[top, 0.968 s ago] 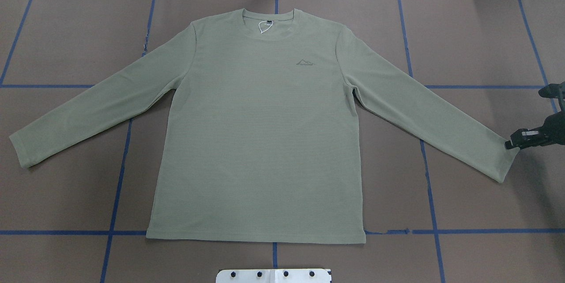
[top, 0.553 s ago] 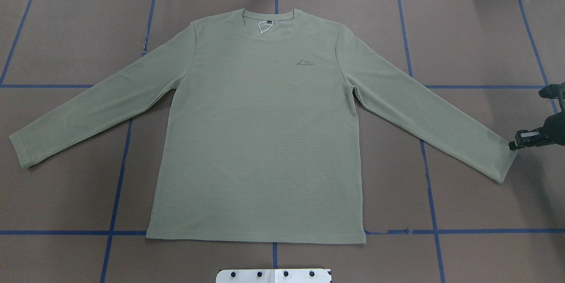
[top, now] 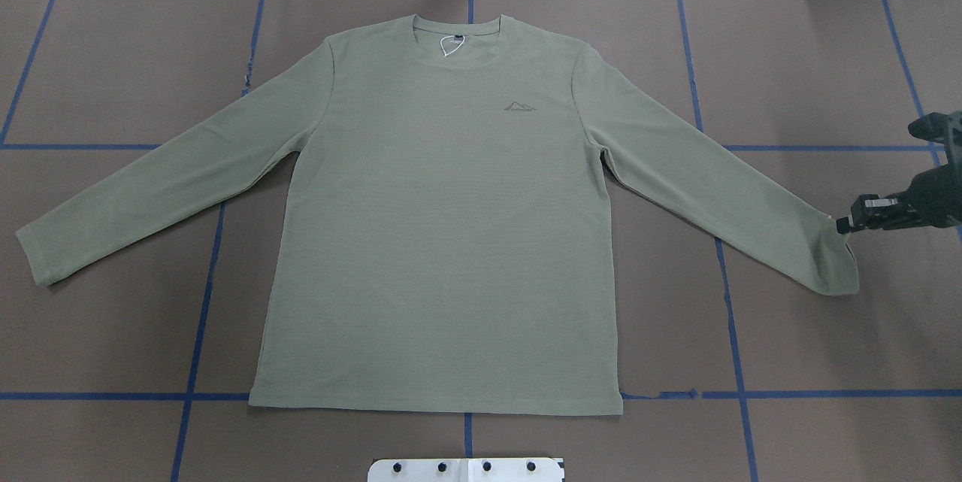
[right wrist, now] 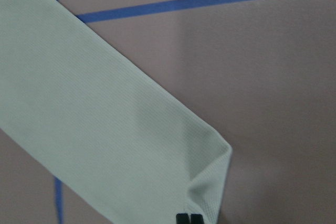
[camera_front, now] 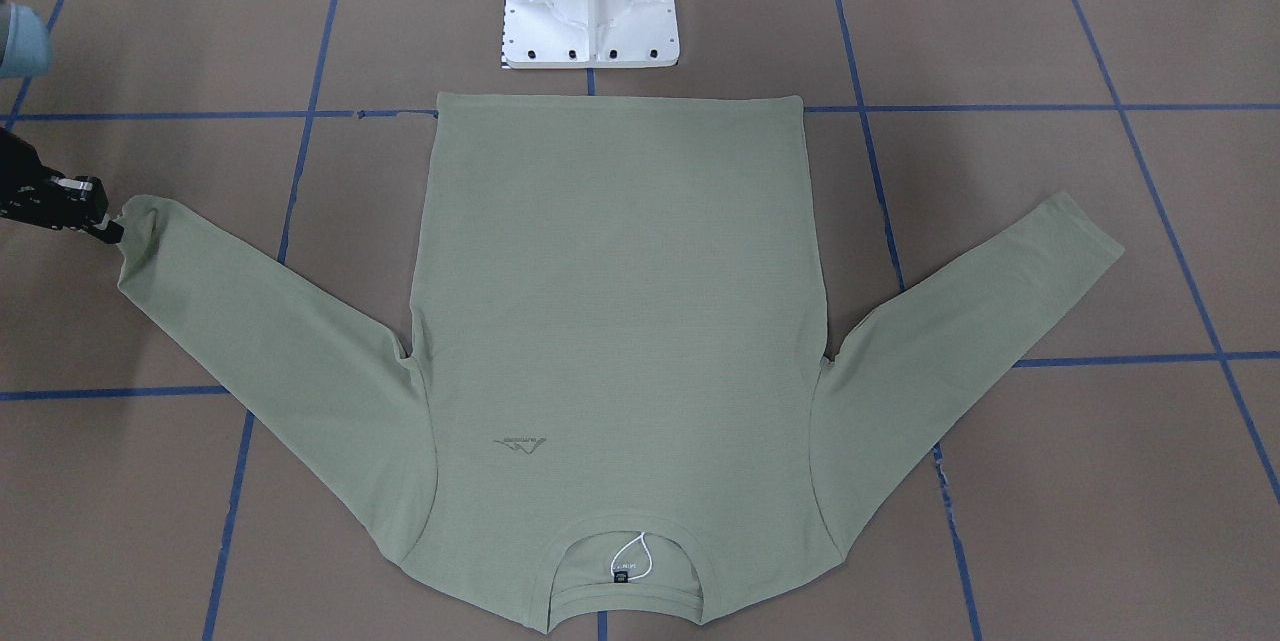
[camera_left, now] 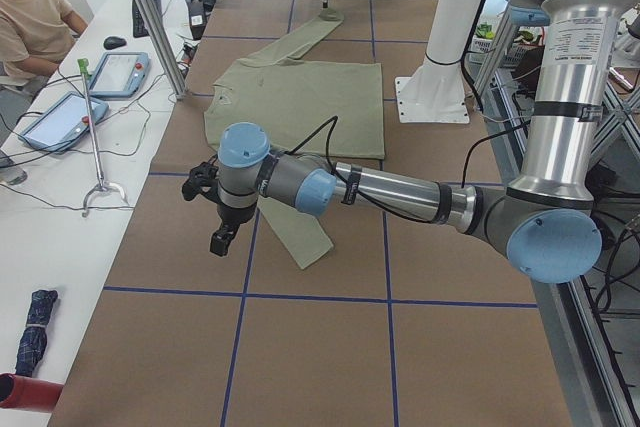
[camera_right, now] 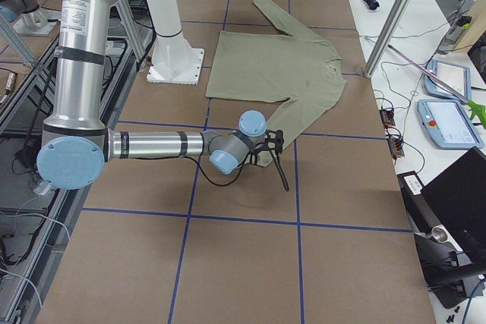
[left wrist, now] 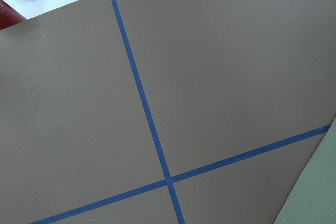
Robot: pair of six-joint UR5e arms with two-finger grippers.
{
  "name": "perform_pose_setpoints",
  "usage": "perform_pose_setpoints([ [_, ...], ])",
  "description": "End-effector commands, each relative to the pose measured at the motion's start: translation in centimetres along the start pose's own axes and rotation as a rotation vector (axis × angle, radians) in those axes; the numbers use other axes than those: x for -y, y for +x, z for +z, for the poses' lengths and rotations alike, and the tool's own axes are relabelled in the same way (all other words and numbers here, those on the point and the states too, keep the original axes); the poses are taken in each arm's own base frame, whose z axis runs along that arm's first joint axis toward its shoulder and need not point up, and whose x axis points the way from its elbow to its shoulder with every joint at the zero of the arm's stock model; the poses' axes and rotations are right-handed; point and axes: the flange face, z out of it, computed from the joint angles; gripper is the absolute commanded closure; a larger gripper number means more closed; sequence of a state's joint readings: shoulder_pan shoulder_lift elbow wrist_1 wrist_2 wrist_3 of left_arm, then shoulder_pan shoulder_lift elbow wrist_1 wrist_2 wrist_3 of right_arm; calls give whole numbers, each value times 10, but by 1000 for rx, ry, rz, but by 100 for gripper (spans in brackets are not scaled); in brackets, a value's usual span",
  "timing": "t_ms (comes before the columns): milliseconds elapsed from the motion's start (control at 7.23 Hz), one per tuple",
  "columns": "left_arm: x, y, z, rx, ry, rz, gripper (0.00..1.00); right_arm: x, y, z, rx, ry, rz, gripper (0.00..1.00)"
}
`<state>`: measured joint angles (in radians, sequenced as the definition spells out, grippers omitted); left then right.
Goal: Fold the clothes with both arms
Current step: 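Move the right gripper to the cuff of the sleeve nearest it and grasp, then carry the grasped sleeve with the right gripper across the shirt body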
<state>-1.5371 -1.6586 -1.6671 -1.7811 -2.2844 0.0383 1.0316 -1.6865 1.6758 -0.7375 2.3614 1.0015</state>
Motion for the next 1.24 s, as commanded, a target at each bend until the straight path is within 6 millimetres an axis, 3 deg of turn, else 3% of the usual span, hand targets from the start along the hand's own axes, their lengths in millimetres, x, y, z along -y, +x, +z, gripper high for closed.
perform_pose_setpoints([
  [0,0,1,-1,0,1,1,0,40,-108,-3,106,41,111,100],
  [138,0,1,-1,0,1,1,0,69,-167,3,101,84,170,100],
  [415,-1,2,-2,-1,3,3,0,96,-309,20,70,186,327,100],
  [553,-2,2,-2,-1,3,3,0,108,-380,5,58,214,368,100],
  [692,-2,2,-2,-1,3,3,0,114,-428,-15,61,218,370,100],
  [830,-1,2,-2,-1,3,3,0,116,-460,-32,101,227,351,100],
  [968,-2,2,-3,-2,4,2,0,136,-517,-25,120,243,379,100],
  [1107,-2,2,-3,-5,4,3,0,137,-592,3,113,225,359,100],
])
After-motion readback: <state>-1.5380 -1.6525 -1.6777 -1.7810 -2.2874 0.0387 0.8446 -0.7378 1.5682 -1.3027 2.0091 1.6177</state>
